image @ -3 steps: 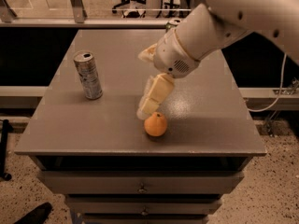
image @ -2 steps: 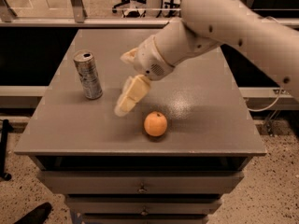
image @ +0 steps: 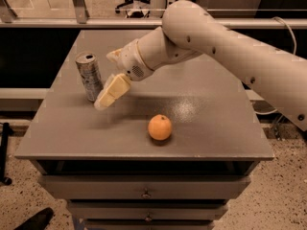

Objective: Pick redbull can

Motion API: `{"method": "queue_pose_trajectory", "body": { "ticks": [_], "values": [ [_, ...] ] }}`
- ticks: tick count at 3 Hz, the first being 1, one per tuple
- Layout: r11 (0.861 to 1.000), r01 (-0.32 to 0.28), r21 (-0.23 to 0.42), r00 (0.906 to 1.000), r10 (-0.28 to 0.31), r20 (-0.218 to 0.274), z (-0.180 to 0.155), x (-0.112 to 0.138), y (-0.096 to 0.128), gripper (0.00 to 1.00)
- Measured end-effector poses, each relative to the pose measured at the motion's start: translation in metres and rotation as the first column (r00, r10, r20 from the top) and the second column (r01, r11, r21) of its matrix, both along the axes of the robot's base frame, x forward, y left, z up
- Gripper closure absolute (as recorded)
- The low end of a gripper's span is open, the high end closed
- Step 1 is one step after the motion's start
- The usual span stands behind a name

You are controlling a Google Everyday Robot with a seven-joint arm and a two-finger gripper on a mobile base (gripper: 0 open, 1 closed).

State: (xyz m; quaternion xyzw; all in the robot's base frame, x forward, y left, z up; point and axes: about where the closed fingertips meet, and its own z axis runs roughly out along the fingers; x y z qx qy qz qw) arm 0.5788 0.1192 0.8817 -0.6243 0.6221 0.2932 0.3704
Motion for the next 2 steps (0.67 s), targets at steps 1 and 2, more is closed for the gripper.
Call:
{"method": "queue_pose_trajectory", "body": {
  "ticks": [1, 2],
  "values": [
    [0.997, 0.018, 0.079, 0.9995, -0.017, -0.025, -0.001, 0.010, 0.023, 0.00],
    [0.991, 0.030, 0.134, 0.9985, -0.023, -0.050, -0.004, 0.016, 0.041, 0.14]
  ]
}}
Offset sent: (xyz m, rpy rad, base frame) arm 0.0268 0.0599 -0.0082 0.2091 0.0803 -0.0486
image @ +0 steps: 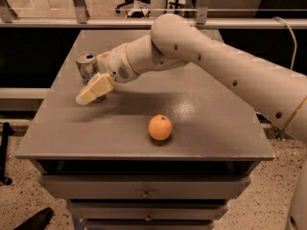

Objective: Pick redbull can

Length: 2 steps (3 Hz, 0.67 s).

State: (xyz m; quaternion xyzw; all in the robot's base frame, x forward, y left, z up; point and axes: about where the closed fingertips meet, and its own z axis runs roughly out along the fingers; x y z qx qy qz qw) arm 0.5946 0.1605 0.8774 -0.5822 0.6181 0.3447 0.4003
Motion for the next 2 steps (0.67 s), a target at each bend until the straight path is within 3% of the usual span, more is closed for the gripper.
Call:
{"method": "queue_pose_trajectory", "body": {
  "ticks": [2],
  "values": [
    [0.995, 0.040, 0.087, 0.9983, -0.036, -0.046, -0.0047, 0.0189, 0.0172, 0.61]
  ]
}}
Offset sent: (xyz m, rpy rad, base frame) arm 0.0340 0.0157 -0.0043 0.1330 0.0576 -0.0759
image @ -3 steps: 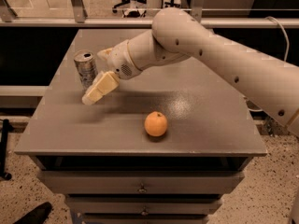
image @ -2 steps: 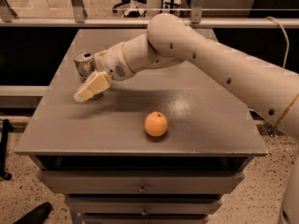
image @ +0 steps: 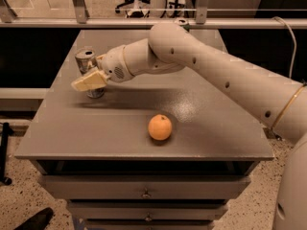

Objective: Pick redbull can

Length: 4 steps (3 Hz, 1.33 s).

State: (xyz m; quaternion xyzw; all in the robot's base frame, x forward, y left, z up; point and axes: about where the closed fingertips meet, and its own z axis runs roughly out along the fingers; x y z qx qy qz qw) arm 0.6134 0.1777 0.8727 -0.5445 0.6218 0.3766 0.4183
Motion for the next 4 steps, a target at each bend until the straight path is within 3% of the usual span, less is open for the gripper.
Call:
{"method": "queue_pose_trajectory", "body": {
  "ticks": [1, 2, 3, 4],
  "values": [
    [0.999, 0.017, 0.038, 0.9997, -0.018, 0.018, 0.014, 0.009, -0.005, 0.85],
    [0.996, 0.034, 0.079, 0.9961, -0.040, 0.079, 0.046, 0.018, -0.020, 1.00],
    [0.993, 0.043, 0.112, 0.9852, -0.060, 0.160, 0.089, 0.024, -0.041, 1.00],
    [0.992, 0.044, 0.117, 0.9836, -0.063, 0.169, 0.094, 0.026, -0.042, 1.00]
  ]
}}
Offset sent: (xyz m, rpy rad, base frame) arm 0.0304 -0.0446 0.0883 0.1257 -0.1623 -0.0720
